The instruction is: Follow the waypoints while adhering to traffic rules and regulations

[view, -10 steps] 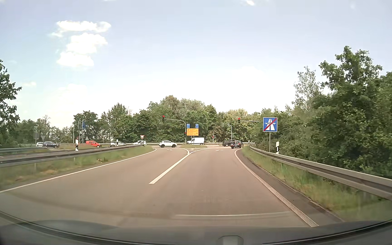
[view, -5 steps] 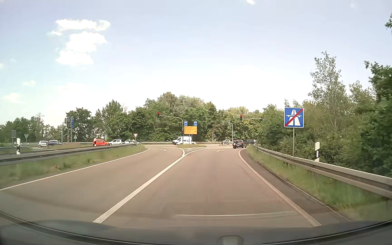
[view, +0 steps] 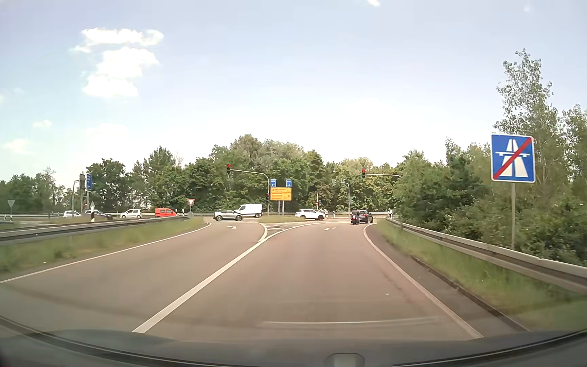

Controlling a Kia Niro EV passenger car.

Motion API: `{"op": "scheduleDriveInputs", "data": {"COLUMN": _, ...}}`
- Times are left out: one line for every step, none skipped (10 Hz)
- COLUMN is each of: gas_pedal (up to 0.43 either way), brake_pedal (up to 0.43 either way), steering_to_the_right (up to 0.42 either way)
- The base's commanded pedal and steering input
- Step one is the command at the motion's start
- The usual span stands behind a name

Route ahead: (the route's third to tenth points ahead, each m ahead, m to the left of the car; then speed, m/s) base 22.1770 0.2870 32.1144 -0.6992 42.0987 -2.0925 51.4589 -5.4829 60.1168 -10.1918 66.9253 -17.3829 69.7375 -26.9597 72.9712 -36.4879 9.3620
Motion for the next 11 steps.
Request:
{"op": "scheduleDriveInputs", "data": {"gas_pedal": 0.0, "brake_pedal": 0.03, "steering_to_the_right": 0.007}}
{"op": "scheduleDriveInputs", "data": {"gas_pedal": 0.0, "brake_pedal": 0.03, "steering_to_the_right": 0.007}}
{"op": "scheduleDriveInputs", "data": {"gas_pedal": 0.0, "brake_pedal": 0.03, "steering_to_the_right": 0.008}}
{"op": "scheduleDriveInputs", "data": {"gas_pedal": 0.0, "brake_pedal": 0.03, "steering_to_the_right": 0.008}}
{"op": "scheduleDriveInputs", "data": {"gas_pedal": 0.0, "brake_pedal": 0.03, "steering_to_the_right": 0.008}}
{"op": "scheduleDriveInputs", "data": {"gas_pedal": 0.0, "brake_pedal": 0.037, "steering_to_the_right": 0.008}}
{"op": "scheduleDriveInputs", "data": {"gas_pedal": 0.0, "brake_pedal": 0.043, "steering_to_the_right": 0.008}}
{"op": "scheduleDriveInputs", "data": {"gas_pedal": 0.0, "brake_pedal": 0.03, "steering_to_the_right": 0.01}}
{"op": "scheduleDriveInputs", "data": {"gas_pedal": 0.0, "brake_pedal": 0.03, "steering_to_the_right": 0.01}}
{"op": "scheduleDriveInputs", "data": {"gas_pedal": 0.0, "brake_pedal": 0.03, "steering_to_the_right": 0.01}}
{"op": "scheduleDriveInputs", "data": {"gas_pedal": 0.0, "brake_pedal": 0.049, "steering_to_the_right": 0.011}}
